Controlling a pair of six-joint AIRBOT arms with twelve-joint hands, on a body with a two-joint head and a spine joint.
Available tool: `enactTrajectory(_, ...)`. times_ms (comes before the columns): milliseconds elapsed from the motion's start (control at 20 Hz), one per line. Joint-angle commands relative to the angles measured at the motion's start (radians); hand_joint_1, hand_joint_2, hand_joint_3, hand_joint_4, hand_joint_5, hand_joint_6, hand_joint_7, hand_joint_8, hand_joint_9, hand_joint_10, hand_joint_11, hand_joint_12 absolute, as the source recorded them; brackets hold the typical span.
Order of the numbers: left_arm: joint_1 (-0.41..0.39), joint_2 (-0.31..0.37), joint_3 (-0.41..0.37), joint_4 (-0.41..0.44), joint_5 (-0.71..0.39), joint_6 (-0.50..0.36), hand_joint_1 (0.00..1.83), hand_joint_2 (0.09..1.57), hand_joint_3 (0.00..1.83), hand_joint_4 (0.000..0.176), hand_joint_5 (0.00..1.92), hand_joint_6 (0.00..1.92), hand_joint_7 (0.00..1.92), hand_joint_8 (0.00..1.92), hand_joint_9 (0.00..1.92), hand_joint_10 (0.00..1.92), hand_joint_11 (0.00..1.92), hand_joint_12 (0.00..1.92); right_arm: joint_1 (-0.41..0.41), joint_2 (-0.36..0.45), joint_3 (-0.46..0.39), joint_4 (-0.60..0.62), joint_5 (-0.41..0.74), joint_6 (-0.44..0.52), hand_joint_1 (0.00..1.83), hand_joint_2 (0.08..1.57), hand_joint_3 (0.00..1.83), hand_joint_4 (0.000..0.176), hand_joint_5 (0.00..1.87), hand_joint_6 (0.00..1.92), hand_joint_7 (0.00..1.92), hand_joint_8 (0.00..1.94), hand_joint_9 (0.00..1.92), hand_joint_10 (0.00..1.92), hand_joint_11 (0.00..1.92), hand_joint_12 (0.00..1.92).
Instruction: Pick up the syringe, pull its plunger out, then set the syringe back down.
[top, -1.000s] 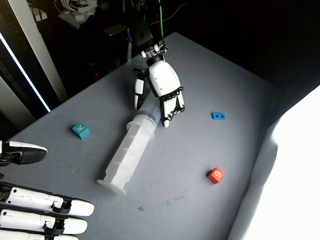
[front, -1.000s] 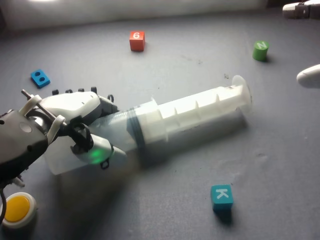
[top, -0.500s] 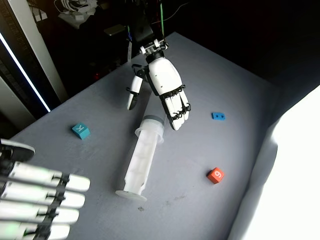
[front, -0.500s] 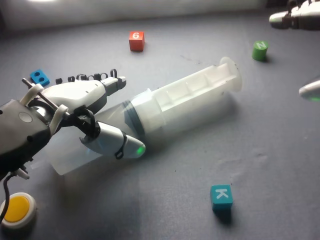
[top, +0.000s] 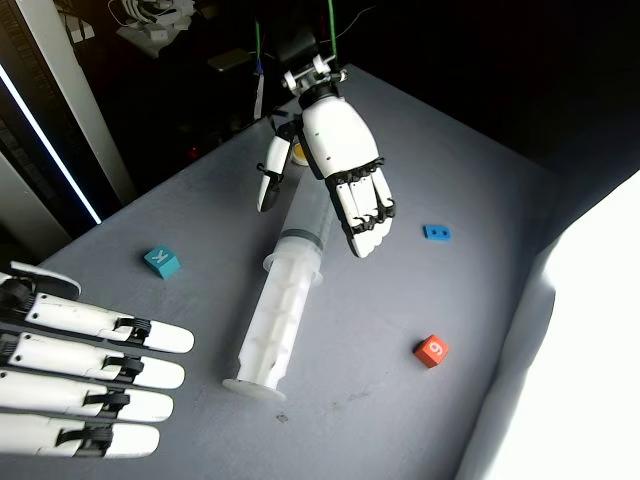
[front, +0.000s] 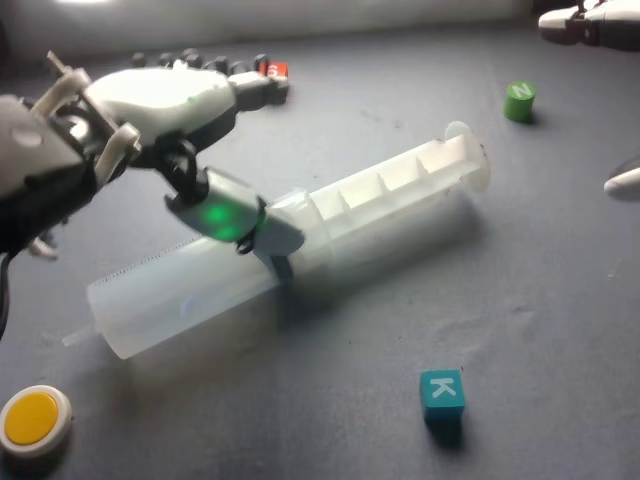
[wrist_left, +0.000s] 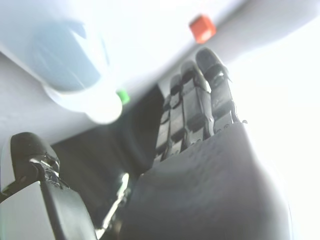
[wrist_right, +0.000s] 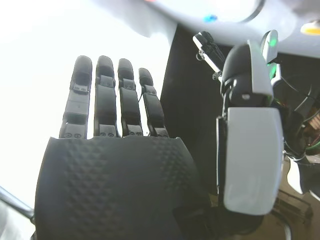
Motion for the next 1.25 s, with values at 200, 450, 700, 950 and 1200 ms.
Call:
enactTrajectory(200, -0.118, 0.012, -0.034, 0.101, 0.088, 0.002, 0.85, 1.10, 0.02, 0.000, 0.00, 1.80, 0.08, 1.85, 0.14, 1.91, 0.17, 1.91, 0.002, 0.006, -0.001, 0.003, 0.114, 0.002, 0.41, 1.10, 0.02, 0.000, 0.47, 0.50, 0.55, 0.47, 0.49, 0.67, 0.25, 1.39)
enactTrajectory(450, -0.207, 0.038, -0.070, 0.121, 0.168, 0.009, 0.17, 1.57, 0.09, 0.000, 0.61, 1.92, 0.78, 1.92, 0.83, 1.92, 0.86, 1.92, 0.003, 0.006, -0.002, 0.003, 0.124, 0.002, 0.23, 1.51, 0.02, 0.000, 0.68, 1.92, 0.72, 1.94, 0.80, 1.92, 0.83, 1.92)
enactTrajectory(700, -0.260, 0.047, -0.074, 0.135, 0.201, 0.015, 0.40, 1.57, 0.07, 0.000, 0.66, 1.92, 0.80, 1.92, 0.81, 1.92, 0.90, 1.92, 0.002, 0.006, -0.002, 0.003, 0.124, 0.002, 0.42, 1.57, 0.01, 0.000, 0.84, 1.92, 0.87, 1.94, 0.86, 1.92, 0.89, 1.92)
enactTrajectory(950, -0.285, 0.054, -0.087, 0.137, 0.204, 0.015, 0.44, 1.57, 0.04, 0.000, 0.56, 1.92, 0.73, 1.92, 0.74, 1.92, 0.80, 1.92, 0.002, 0.006, -0.002, 0.003, 0.124, 0.002, 0.55, 1.54, 0.00, 0.000, 0.69, 1.92, 0.81, 1.94, 0.81, 1.92, 0.81, 1.92)
enactTrajectory(1200, -0.291, 0.059, -0.092, 0.133, 0.204, 0.016, 0.43, 1.57, 0.05, 0.000, 0.53, 1.92, 0.68, 1.92, 0.66, 1.92, 0.70, 1.92, 0.001, 0.006, -0.002, 0.003, 0.124, 0.002, 0.50, 1.54, 0.00, 0.000, 0.68, 1.92, 0.79, 1.94, 0.79, 1.92, 0.82, 1.92)
